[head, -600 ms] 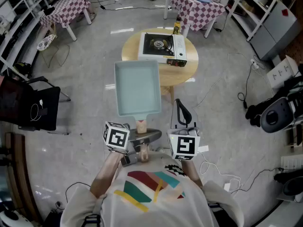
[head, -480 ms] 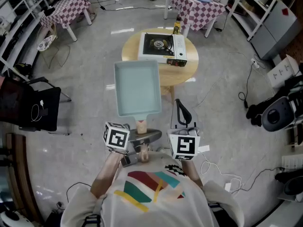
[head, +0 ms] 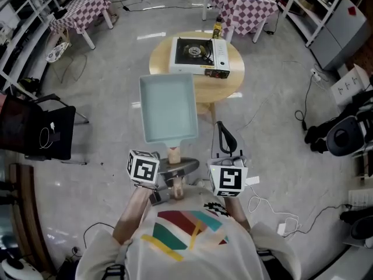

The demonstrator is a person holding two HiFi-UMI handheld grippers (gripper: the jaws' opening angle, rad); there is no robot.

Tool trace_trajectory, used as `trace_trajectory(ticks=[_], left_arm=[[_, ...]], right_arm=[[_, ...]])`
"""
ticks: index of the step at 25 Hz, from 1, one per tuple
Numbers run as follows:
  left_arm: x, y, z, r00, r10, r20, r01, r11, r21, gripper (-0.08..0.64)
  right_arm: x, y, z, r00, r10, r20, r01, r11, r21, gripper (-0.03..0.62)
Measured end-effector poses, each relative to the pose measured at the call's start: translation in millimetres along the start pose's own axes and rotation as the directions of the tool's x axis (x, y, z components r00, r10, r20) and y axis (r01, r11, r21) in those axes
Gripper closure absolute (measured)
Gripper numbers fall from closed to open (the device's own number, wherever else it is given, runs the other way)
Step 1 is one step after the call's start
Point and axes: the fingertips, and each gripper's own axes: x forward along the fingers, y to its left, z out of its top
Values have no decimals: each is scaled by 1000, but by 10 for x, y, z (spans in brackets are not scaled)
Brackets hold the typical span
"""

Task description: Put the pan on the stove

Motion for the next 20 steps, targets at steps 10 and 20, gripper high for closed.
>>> trace_trajectory(ticks=[10,20], left_arm=[[75,9,46,999,30,20,-31,999,29,554],[450,-36,89,996,77,39,-79,995,61,552]], right_arm=[[-85,-88,25,999,41,18,-41,999,-1,594],[-234,-597,-287,998,54,-32,-53,998,40,592]])
